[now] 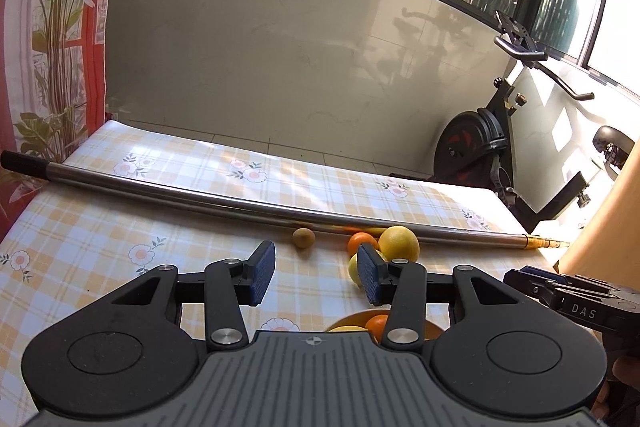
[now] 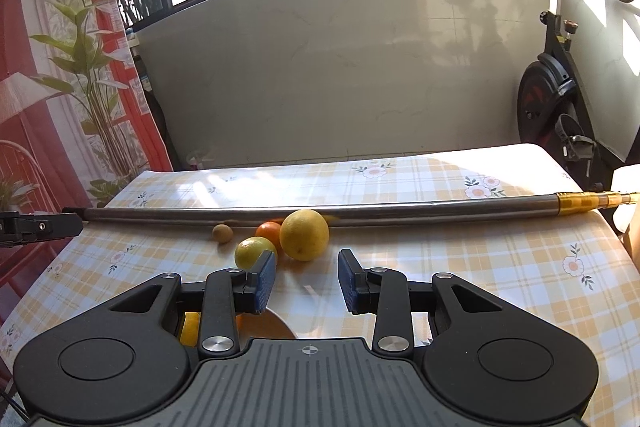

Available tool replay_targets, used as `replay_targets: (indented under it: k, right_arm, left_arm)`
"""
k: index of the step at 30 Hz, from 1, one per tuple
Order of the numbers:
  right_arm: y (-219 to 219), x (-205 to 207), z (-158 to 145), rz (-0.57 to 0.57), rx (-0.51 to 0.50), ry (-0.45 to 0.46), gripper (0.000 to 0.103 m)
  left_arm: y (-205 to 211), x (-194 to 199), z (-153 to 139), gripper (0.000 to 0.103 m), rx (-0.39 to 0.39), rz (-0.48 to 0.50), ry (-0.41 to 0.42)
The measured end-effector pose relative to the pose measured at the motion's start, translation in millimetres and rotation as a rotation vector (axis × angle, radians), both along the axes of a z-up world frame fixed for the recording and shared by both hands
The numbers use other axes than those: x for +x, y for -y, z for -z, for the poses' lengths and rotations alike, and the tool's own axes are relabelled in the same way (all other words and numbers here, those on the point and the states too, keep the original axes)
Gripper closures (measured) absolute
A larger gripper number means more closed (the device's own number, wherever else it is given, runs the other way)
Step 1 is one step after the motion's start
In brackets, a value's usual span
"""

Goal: Organize fruits
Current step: 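Grasp a large yellow grapefruit with the right tool while the left tool moves to the pile, then grasp a brown kiwi with the left tool while the right tool holds the grapefruit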

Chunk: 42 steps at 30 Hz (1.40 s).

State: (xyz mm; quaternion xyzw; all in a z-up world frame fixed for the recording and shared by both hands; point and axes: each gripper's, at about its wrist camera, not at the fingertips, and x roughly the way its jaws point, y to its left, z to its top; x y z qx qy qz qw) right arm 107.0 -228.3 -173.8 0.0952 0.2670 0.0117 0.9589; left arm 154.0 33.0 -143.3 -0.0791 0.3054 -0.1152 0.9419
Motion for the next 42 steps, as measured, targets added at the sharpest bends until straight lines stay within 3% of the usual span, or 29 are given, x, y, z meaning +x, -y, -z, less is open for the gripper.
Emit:
replay_targets:
  k: [25,32,42]
  right_arm:
    - [3.3,124.1,51.9,-0.125,-0.021,-0.05,0.071]
    - [3.2,149.5,69.2,-0.13,0.023,-0.046,0.052]
    - [9.8,170.1,92.8,-0.124,0.099,-0.094,0.049]
  left_arm:
    - [3.2,84.4,38.9,0.055,-0.012,-0.004,-0.117]
    - [5.3,91.4,49.8,0.055,0.004,0.0,-0.143]
    - [8.3,98.5,53.2,0.055,0.027,-0.007,-0.148]
